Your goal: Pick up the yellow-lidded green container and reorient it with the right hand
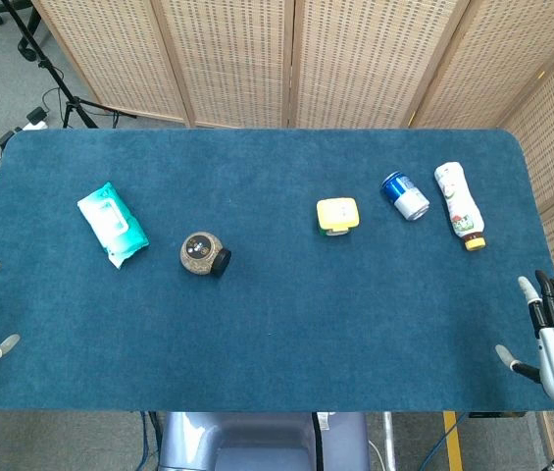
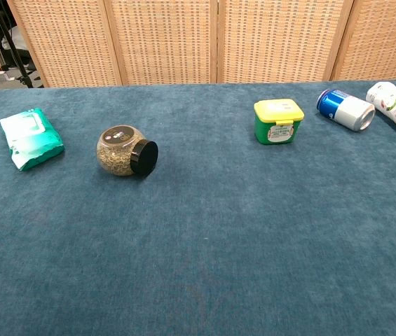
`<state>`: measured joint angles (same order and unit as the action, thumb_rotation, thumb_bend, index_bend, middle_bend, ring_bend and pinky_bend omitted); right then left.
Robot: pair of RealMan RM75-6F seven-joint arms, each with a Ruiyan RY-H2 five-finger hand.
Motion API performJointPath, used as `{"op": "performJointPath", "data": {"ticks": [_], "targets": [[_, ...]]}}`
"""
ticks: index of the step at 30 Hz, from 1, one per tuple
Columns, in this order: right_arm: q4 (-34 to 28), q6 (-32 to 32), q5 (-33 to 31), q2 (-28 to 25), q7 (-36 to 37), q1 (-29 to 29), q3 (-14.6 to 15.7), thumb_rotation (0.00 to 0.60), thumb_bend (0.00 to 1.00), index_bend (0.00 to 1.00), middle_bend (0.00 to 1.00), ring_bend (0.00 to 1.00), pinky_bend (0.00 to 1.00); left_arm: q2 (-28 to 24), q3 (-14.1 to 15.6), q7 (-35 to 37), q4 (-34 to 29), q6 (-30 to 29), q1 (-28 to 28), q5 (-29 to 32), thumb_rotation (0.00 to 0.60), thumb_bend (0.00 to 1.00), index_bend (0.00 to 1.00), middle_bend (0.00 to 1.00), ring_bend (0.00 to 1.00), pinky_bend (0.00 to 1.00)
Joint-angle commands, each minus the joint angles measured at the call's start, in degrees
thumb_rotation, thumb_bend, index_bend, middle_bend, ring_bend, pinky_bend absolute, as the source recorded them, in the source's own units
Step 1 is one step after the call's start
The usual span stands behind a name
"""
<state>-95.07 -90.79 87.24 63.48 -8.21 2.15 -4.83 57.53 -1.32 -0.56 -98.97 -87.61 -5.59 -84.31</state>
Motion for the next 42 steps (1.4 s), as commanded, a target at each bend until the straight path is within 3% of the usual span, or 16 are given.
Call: {"op": "performJointPath", "data": {"ticks": [1,5,11,19,24,33,42], "targets": [[0.16,0.16,0.16,0.03,0.36,0.12,-0.01,0.6,0.0,0.0,0.0,0.0,0.0,-0.1,-0.11,0.17,-0.03,0.3,-0.02,-0.01,0.6,0.0,0.0,0.0,0.0,0.0],[0.34,1.59,-0.25,0.3,2.57,1.62,-1.23,0.6,0.0,0.0,0.0,0.0,0.0,-0.26,-0.39,0.58,-0.06,0.62,0.02,0.26,0.6,0.0,0.0,0.0,0.0,0.0],[2.08,9.42,0.59,-0.78,5.56,8.15,-3.48,0.6,0.0,0.0,0.0,0.0,0.0,-0.54,-0.53,3.76,1.09,0.14,-0.17,-1.86,0.6,0.0,0.0,0.0,0.0,0.0],[9.84,23.19,4.23,-0.58,14.19,22.1,-7.3,0.6,0.0,0.0,0.0,0.0,0.0,-0.7,-1.36,3.69,1.12,1.36,-0.25,0.44,0.6,0.0,0.0,0.0,0.0,0.0],[12.32,34.63,1.34,1.04,17.44,31.42,-9.73,0.6,0.0,0.0,0.0,0.0,0.0,-0.32,-2.11,2.11,0.85,3.11,-0.97,2.4,0.6,0.0,0.0,0.0,0.0,0.0],[19.55,49.29,-9.72,8.28,8.4,42.8,-12.54,0.6,0.0,0.0,0.0,0.0,0.0,0.05,-3.27,1.16,1.22,5.14,-1.76,5.17,0.6,0.0,0.0,0.0,0.0,0.0],[32.74,57.5,-18.53,18.45,1.28,50.53,-11.96,0.6,0.0,0.0,0.0,0.0,0.01,-0.07,-4.23,0.92,1.59,7.94,-2.65,8.47,0.6,0.0,0.0,0.0,0.0,0.0]]}}
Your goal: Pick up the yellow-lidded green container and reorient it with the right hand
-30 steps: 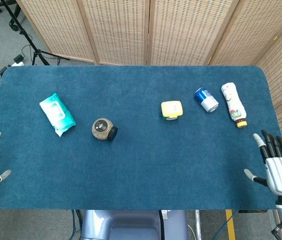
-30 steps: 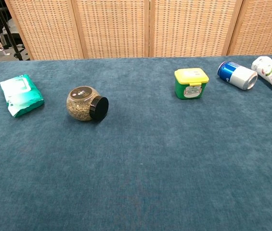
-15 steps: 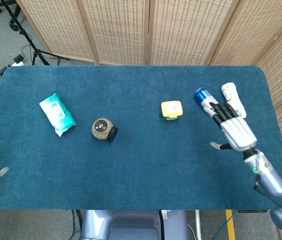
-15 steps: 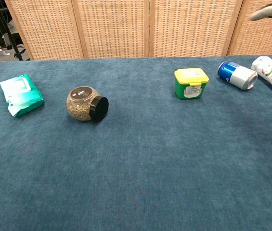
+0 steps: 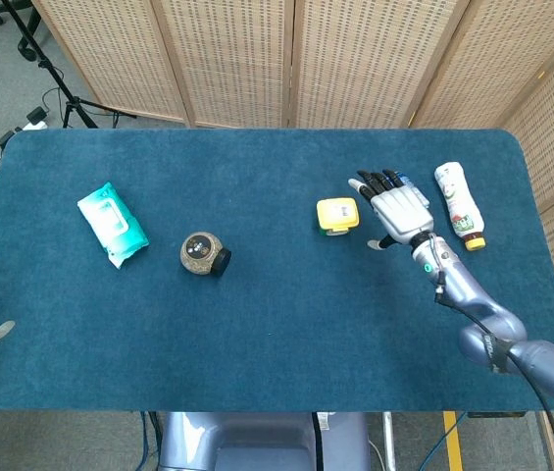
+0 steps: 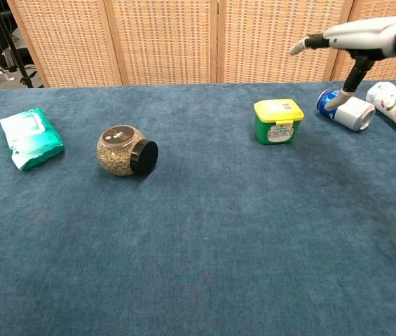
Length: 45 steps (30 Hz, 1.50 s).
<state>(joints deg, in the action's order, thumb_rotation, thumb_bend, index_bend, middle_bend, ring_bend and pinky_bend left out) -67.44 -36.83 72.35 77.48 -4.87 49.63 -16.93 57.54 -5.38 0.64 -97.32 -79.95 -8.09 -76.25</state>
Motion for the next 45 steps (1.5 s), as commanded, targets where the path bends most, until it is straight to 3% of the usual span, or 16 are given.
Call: {"op": "performJointPath", "data": {"ticks": [1,9,19,22,24,28,33,40,43,45], "targets": [[6.08,4.58,-4.48,5.27,-1.48,3.65,0.02,0.6,0.0,0.0,0.0,0.0,0.01,-0.08,-0.23,-0.54,-0.12,0.33,-0.18,0.59,0.6,0.0,0.0,0.0,0.0,0.0],[13.73,12.08,-7.66,10.41,0.74,8.89,0.52,0.6,0.0,0.0,0.0,0.0,0.04,0.33,-0.82,-2.28,-0.55,0.58,-0.3,2.31,0.6,0.0,0.0,0.0,0.0,0.0],[23.15,12.62,-7.39,16.87,1.99,12.58,1.21,0.6,0.0,0.0,0.01,0.0,0.09,0.96,-1.55,-3.48,-0.06,2.31,-1.13,4.65,0.6,0.0,0.0,0.0,0.0,0.0],[27.5,12.2,-6.52,19.65,2.53,13.54,1.59,0.6,0.0,0.04,0.12,0.04,0.11,1.21,-1.84,-3.77,0.28,2.81,-1.42,5.43,0.6,0.0,0.0,0.0,0.0,0.0],[29.9,12.23,-6.01,21.14,3.31,14.0,1.75,0.6,0.0,0.15,0.24,0.15,0.14,1.25,-1.99,-3.77,0.38,3.23,-1.58,5.93,0.6,0.0,0.0,0.0,0.0,0.0],[34.95,12.0,-4.47,24.24,5.29,14.71,2.32,0.6,0.03,0.32,0.38,0.26,0.21,1.42,-2.15,-3.89,0.62,3.75,-1.86,6.39,0.6,0.0,0.0,0.0,0.0,0.0],[38.19,11.9,-2.75,25.96,8.19,15.11,2.84,0.6,0.19,0.41,0.49,0.3,0.23,1.64,-2.25,-4.2,0.89,4.33,-2.12,7.04,0.6,0.0,0.0,0.0,0.0,0.0],[37.09,9.41,0.48,24.71,13.27,14.5,3.72,0.6,0.24,0.43,0.51,0.31,0.24,1.72,-2.19,-4.44,0.77,4.57,-2.27,7.07,0.6,0.0,0.0,0.0,0.0,0.0],[33.53,6.16,2.47,22.2,15.52,13.51,4.24,0.6,0.25,0.43,0.51,0.31,0.25,1.62,-2.09,-4.21,0.62,4.58,-2.24,6.78,0.6,0.0,0.0,0.0,0.0,0.0],[27.07,0.66,5.67,17.42,17.11,11.22,5.65,0.6,0.26,0.43,0.51,0.31,0.25,1.41,-1.85,-3.88,0.32,4.31,-2.07,6.07,0.6,0.0,0.0,0.0,0.0,0.0]]}}
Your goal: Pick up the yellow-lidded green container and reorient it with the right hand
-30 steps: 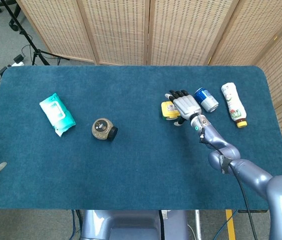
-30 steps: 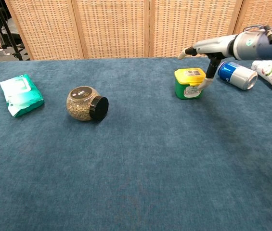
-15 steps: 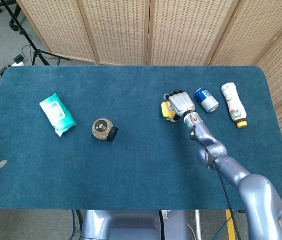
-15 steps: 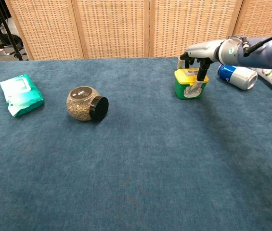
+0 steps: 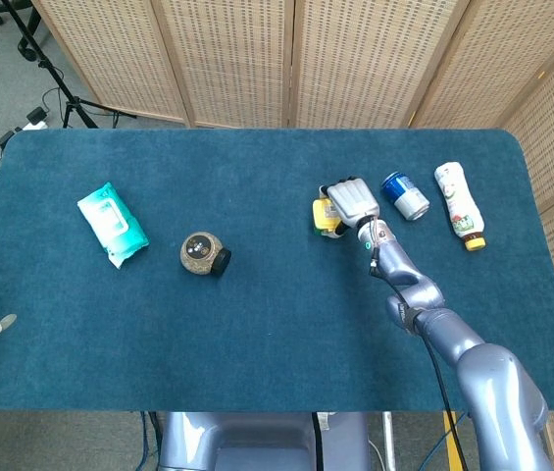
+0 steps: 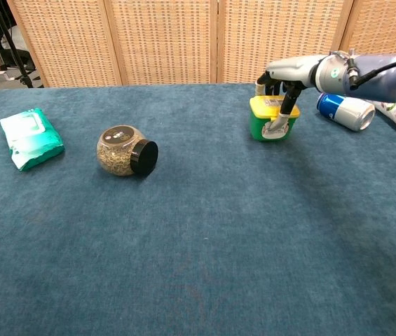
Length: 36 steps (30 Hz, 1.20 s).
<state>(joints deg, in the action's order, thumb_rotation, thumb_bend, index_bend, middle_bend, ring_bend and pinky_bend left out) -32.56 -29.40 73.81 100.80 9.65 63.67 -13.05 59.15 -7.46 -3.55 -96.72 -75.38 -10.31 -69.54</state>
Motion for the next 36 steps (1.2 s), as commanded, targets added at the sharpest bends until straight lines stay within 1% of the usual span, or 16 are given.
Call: {"op": "performJointPath", "data": {"ticks": [1,5,8,11,13,16,22,23,25,29,34,36], "targets": [[-11.16,-8.75,5.41,-8.31,3.24,-3.97,2.45,0.6,0.26,0.43,0.51,0.31,0.25,-0.3,0.33,0.49,-0.38,-0.34,0.24,-0.94,0.6,0.0,0.0,0.0,0.0,0.0],[-22.98,-15.38,7.92,-17.03,2.91,-8.86,4.45,0.6,0.26,0.43,0.51,0.31,0.25,-0.69,0.79,1.19,-0.73,-0.62,0.47,-2.24,0.6,0.0,0.0,0.0,0.0,0.0],[-29.37,-18.74,7.93,-21.6,0.21,-12.28,5.58,0.6,0.26,0.43,0.51,0.31,0.26,-0.92,1.05,1.87,-0.91,-0.87,0.65,-3.13,0.6,0.0,0.0,0.0,0.0,0.0],[-34.0,-21.15,6.89,-24.56,-2.72,-15.52,6.56,0.6,0.3,0.43,0.51,0.31,0.26,-1.22,1.26,2.54,-0.99,-1.21,0.84,-4.02,0.6,0.0,0.0,0.0,0.0,0.0],[-38.12,-22.97,5.02,-27.06,-5.83,-18.89,7.68,0.6,0.32,0.43,0.51,0.32,0.26,-1.52,1.53,3.42,-1.14,-1.52,1.07,-4.92,0.6,0.0,0.0,0.0,0.0,0.0],[-41.58,-25.64,3.18,-28.81,-9.8,-22.34,8.63,0.6,0.34,0.43,0.51,0.32,0.26,-1.98,1.92,4.63,-1.27,-2.02,1.37,-6.38,0.6,0.0,0.0,0.0,0.0,0.0],[-45.49,-27.68,-0.13,-30.12,-14.64,-26.2,9.5,0.6,0.34,0.43,0.51,0.33,0.27,-2.62,2.57,6.29,-1.66,-3.44,1.99,-9.02,0.6,0.0,0.0,0.0,0.0,0.0],[-46.09,-27.87,-1.07,-30.14,-15.59,-26.77,9.49,0.6,0.34,0.43,0.51,0.33,0.27,-2.73,2.67,6.52,-1.76,-3.82,2.14,-9.52,0.6,0.0,0.0,0.0,0.0,0.0],[-47.59,-28.2,-4.89,-29.85,-18.94,-28.45,9.6,0.6,0.35,0.43,0.51,0.33,0.27,-3.09,3.04,7.26,-2.17,-4.73,2.62,-10.71,0.6,0.0,0.0,0.0,0.0,0.0],[-50.85,-29.59,-8.88,-29.67,-24.14,-29.98,9.22,0.6,0.35,0.43,0.51,0.33,0.27,-3.36,3.28,8.31,-2.09,-5.06,2.86,-11.43,0.6,0.0,0.0,0.0,0.0,0.0],[-54.5,-30.85,-11.97,-29.04,-26.88,-31.35,8.73,0.6,0.36,0.43,0.51,0.34,0.27,-3.67,3.44,9.17,-2.01,-4.98,2.91,-11.81,0.6,0.0,0.0,0.0,0.0,0.0],[-55.61,-31.26,-12.6,-28.73,-27.33,-31.71,8.55,0.6,0.34,0.43,0.49,0.34,0.27,-3.78,3.47,9.43,-1.97,-5.03,2.95,-11.89,0.6,0.0,0.0,0.0,0.0,0.0]]}}
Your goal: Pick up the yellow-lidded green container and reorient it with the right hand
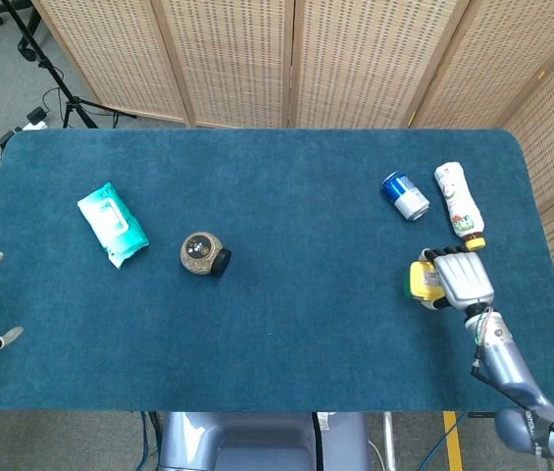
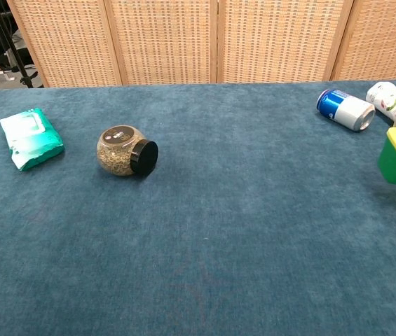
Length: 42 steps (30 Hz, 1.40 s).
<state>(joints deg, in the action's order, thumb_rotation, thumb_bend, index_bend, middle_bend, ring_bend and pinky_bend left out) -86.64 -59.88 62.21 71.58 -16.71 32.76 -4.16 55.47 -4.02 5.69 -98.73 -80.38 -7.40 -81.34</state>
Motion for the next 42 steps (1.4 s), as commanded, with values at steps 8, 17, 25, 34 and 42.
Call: {"op": "performJointPath", "data": {"ticks": [8,17,25,34,42], "targets": [[-8.1,4.0,-5.99,-1.79,-0.85,-0.92,-0.21,0.6,0.0,0.0,0.0,0.0,0.01,-0.46,0.17,1.22,0.24,0.22,0.07,-0.21,0.6,0.0,0.0,0.0,0.0,0.0],[-14.18,1.89,-2.75,-4.63,1.14,-2.54,-0.23,0.6,0.0,0.0,0.0,0.0,0.0,-0.61,0.33,1.31,0.11,0.22,0.1,-0.5,0.6,0.0,0.0,0.0,0.0,0.0],[-18.71,-0.85,3.49,-7.33,-0.87,-3.62,1.06,0.6,0.0,0.0,0.0,0.0,0.0,-0.76,0.39,1.76,0.07,-0.24,0.32,-0.83,0.6,0.0,0.0,0.0,0.0,0.0],[-19.15,1.43,-1.32,-4.41,-9.35,-0.06,0.09,0.6,0.0,0.0,0.0,0.0,0.0,-0.82,0.57,2.14,0.2,-0.54,0.54,-1.15,0.6,0.0,0.0,0.0,0.0,0.0],[-17.47,1.56,-7.0,-0.34,-16.47,2.31,0.42,0.6,0.0,0.05,0.02,0.0,0.0,-0.93,0.45,2.88,0.65,0.03,0.38,-0.67,0.6,0.0,0.0,0.0,0.0,0.0]]}}
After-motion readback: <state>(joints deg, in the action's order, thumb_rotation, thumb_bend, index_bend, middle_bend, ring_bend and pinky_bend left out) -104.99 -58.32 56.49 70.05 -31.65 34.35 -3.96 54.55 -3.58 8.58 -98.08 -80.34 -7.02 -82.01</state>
